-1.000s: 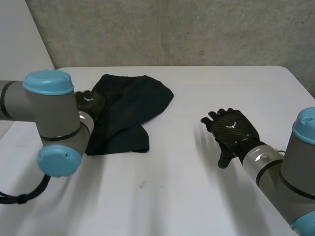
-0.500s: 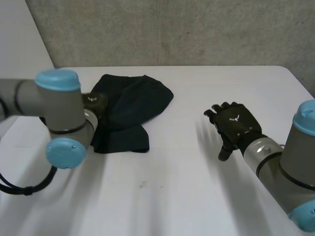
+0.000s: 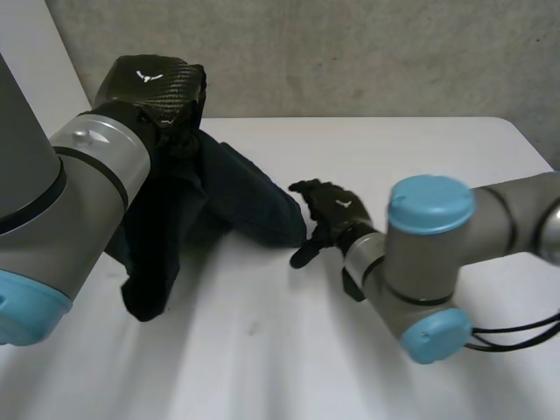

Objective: Fold the shorts.

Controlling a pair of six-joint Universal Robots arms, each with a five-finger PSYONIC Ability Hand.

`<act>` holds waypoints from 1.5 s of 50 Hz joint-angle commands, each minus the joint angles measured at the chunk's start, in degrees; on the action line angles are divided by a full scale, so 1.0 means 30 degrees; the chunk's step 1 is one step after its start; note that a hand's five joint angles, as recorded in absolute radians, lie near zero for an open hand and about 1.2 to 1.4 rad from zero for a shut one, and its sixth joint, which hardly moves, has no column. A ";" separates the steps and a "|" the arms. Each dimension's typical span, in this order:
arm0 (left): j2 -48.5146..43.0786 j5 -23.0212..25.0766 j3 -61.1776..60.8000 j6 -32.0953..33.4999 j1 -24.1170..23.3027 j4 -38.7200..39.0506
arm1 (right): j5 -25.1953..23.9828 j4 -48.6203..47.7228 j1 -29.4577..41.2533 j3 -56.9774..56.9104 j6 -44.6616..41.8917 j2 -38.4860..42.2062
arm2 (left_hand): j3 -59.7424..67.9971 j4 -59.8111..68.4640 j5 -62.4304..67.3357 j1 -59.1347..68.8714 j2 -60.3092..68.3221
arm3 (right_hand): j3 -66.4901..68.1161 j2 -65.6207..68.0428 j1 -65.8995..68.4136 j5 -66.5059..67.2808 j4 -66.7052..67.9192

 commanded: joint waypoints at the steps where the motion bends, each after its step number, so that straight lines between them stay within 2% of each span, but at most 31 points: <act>1: -0.0047 -0.0109 0.0330 0.0049 -0.0746 0.0016 | 0.2117 -0.0064 0.1756 -0.1962 0.1568 0.2400 | 0.3929 0.3769 0.4946 0.4645 0.3822 | -0.0312 -0.0282 0.0605 -0.0981 -0.1157; 9: 0.0947 -0.0197 0.0184 -0.0127 -0.1450 -0.0042 | 0.4930 -0.0241 0.2111 -0.3953 0.1627 0.4539 | 0.3929 0.3769 0.4946 0.4645 0.3822 | -0.0312 -0.0282 0.0605 -0.0981 -0.1157; 13: 0.1709 -0.0197 -0.0109 -0.0156 -0.1508 -0.0071 | 0.5257 -0.0299 0.2111 -0.4717 0.1773 0.5098 | 0.3929 0.3769 0.4946 0.4645 0.3822 | -0.0312 -0.0282 0.0605 -0.0981 -0.1157; 15: 0.2119 -0.0197 -0.0401 -0.0186 -0.1480 -0.0130 | 0.5286 -0.0386 0.2111 -0.4894 0.1803 0.5129 | 0.3929 0.3769 0.4946 0.4645 0.3822 | 0.1947 0.1978 0.2864 0.1278 0.1102; 16: 0.2208 -0.0197 -0.0518 -0.0186 -0.1479 -0.0130 | 0.5315 -0.0735 0.2111 -0.4953 0.1803 0.5129 | 0.3929 0.3769 0.4946 0.4645 0.3822 | 0.5178 0.5209 0.6095 0.4509 0.4333; 19: 0.2676 -0.0197 -0.0753 -0.0215 -0.1479 -0.0130 | 0.5344 -0.1816 0.2082 -0.4954 0.1832 0.4983 | 0.3929 0.3769 0.4946 0.4645 0.3822 | 1.1128 1.1159 1.2045 1.0459 1.0283; 21: 0.2911 -0.0197 -0.0929 -0.0361 -0.1479 -0.0130 | 0.5345 -0.2260 0.2023 -0.4954 0.1803 0.4924 | 0.3929 0.3769 0.4946 0.4645 0.3822 | 1.1994 1.2024 1.2911 1.1324 1.1148; 24: 0.3145 -0.0226 -0.0959 -0.0449 -0.1421 -0.0130 | 0.5286 -0.2380 0.2023 -0.4896 0.1920 0.4748 | 0.3929 0.3769 0.4946 0.4645 0.3822 | 1.0435 1.0466 1.1353 0.9766 0.9590; 25: 0.3204 -0.0226 -0.0959 -0.0449 -0.1392 -0.0130 | 0.5257 -0.2234 0.2052 -0.4663 0.2181 0.4574 | 0.3929 0.3769 0.4946 0.4645 0.3822 | 0.7039 0.7070 0.7956 0.6370 0.6194; 27: 0.3205 -0.0226 -0.0959 -0.0449 -0.1304 -0.0101 | 0.5199 -0.1971 0.2140 -0.4282 0.2708 0.4339 | 0.3929 0.3769 0.4946 0.4645 0.3822 | 0.3598 0.3628 0.4515 0.2929 0.2752; 33: 0.3175 -0.0226 -0.1134 -0.0479 -0.1274 -0.0159 | 0.4000 -0.1588 0.2053 -0.3196 0.4379 0.3606 | 0.3929 0.3769 0.4946 0.4645 0.3822 | 0.4365 0.4395 0.5282 0.3696 0.3519; 36: 0.3175 -0.0226 -0.1223 -0.0537 -0.1479 -0.0130 | 0.3763 -0.1647 0.1965 -0.3400 0.4469 0.3693 | 0.3929 0.3769 0.4946 0.4645 0.3822 | 0.7216 0.7246 0.8133 0.6547 0.6370; 39: 0.3234 -0.0226 -0.1223 -0.0566 -0.1450 -0.0130 | 0.3763 -0.1764 0.1906 -0.4015 0.4411 0.4102 | 0.3929 0.3769 0.4946 0.4645 0.3822 | 2.1533 2.1564 2.2450 2.0864 2.0688; 40: 0.3263 -0.0226 -0.1223 -0.0566 -0.1421 -0.0130 | 0.3763 -0.1793 0.1906 -0.4074 0.4410 0.4191 | 0.3929 0.3769 0.4946 0.4645 0.3822 | 2.3006 2.3037 2.3923 2.2337 2.2161; 45: 0.3292 -0.0197 -0.1514 -0.0450 -0.1129 -0.0189 | 0.3763 -0.1735 0.1000 -0.3783 0.3943 0.3287 | 0.3929 0.3769 0.4946 0.4645 0.3822 | 2.3021 2.3052 2.3938 2.2352 2.2176; 47: 0.3292 -0.0197 -0.1720 -0.0362 -0.0953 -0.0247 | 0.3617 -0.1676 0.0385 -0.3373 0.3300 0.2175 | 0.3929 0.3769 0.4946 0.4645 0.3822 | 2.3021 2.3052 2.3938 2.2352 2.2176; 50: 0.3292 -0.0167 -0.2130 -0.0186 -0.0310 -0.0452 | 0.2974 -0.1326 -0.1254 -0.2554 0.0202 -0.0810 | 0.3929 0.3769 0.4946 0.4645 0.3822 | 2.3021 2.3052 2.3938 2.2352 2.2176; 55: 0.3234 0.0067 -0.2921 0.0399 0.1184 -0.1242 | -0.0098 0.0165 -0.3014 -0.1498 -0.7732 -0.4445 | 0.3929 0.3769 0.4946 0.4645 0.3822 | 2.3021 2.3052 2.3938 2.2352 2.2176; 56: 0.3234 0.0067 -0.3067 0.0516 0.1419 -0.1389 | -0.0975 0.1098 -0.3190 -0.1236 -1.0039 -0.5118 | 0.3929 0.3769 0.4946 0.4645 0.3822 | 2.3021 2.3052 2.3938 2.2352 2.2176; 60: 0.3205 0.0739 -0.3712 0.1044 0.2123 -0.2208 | -0.1746 0.4637 -0.3396 -0.1145 -1.5172 -0.7050 | 0.3929 0.3769 0.4946 0.4645 0.3822 | 2.3021 2.3052 2.3938 2.2352 2.2176; 63: 0.3087 0.1559 -0.3889 0.1220 0.2241 -0.2766 | -0.1628 0.7073 -0.3485 -0.1291 -1.6941 -0.9041 | 0.3929 0.3769 0.4946 0.4645 0.3822 | 2.3021 2.3052 2.3938 2.2352 2.2176; 68: 0.3233 0.2322 -0.3684 0.1250 0.2241 -0.3236 | -0.1628 0.9365 -0.3426 -0.1584 -1.7445 -1.1274 | 0.3929 0.3769 0.4946 0.4645 0.3822 | 2.3021 2.3052 2.3938 2.2352 2.2176; 71: 0.3263 0.2440 -0.3684 0.1250 0.2241 -0.3236 | -0.1832 1.1059 -0.3397 -0.1526 -1.7591 -1.1862 | 0.3929 0.3769 0.4946 0.4645 0.3822 | 2.3021 2.3052 2.3938 2.2352 2.2176; 75: 0.2826 0.2557 -0.4238 0.1250 0.2271 -0.3236 | -0.1892 1.3287 -0.3252 -0.1000 -1.7825 -1.1339 | 0.3929 0.3769 0.4946 0.4645 0.3822 | 2.3021 2.3052 2.3938 2.2352 2.2176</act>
